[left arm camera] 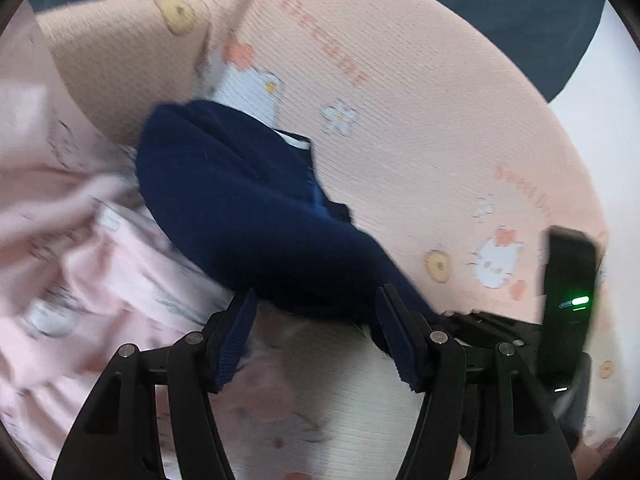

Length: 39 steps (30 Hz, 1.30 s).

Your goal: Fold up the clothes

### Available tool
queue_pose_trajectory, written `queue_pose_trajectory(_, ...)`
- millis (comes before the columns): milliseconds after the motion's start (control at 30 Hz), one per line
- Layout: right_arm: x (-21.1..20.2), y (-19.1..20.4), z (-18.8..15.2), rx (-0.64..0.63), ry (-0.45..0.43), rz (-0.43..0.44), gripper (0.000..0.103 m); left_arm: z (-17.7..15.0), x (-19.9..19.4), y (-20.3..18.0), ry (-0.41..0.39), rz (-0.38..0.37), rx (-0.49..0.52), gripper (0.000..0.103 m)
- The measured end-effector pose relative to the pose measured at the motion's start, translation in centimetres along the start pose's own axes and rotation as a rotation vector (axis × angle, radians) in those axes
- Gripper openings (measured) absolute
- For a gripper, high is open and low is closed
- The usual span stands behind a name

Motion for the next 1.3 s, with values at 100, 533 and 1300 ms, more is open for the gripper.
queue_pose_trajectory(100,-3.0,-1.1,0.2,0.011,-0.036,-0.029,0.003,-0.9,1.1,-0.5,0.045,-0.084,-0.080,0.072)
queue_pose_trajectory(533,-10.0,-2.5,-4.7,0.004,-0.026,0.096,0.003,-3.4,5.2,-3.9,0.159,-0.194,-0.185,0.006)
queue_pose_trajectory(1300,3.3,-0.3,-8.3,0.003,0.098,0.197,0.018,-4.9,10.2,-2.9,0.233,-0.130,-0.170,0.011)
Point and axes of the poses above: each gripper's, at about its wrist camera, not at the fingertips, and x roughly the way its jaws point, y to its left, z to its top, the point moved 5 cm from there along x, roughly the way its jaws point, and after that the axes turned 7 degrees about -y, right-handed, at the moved point
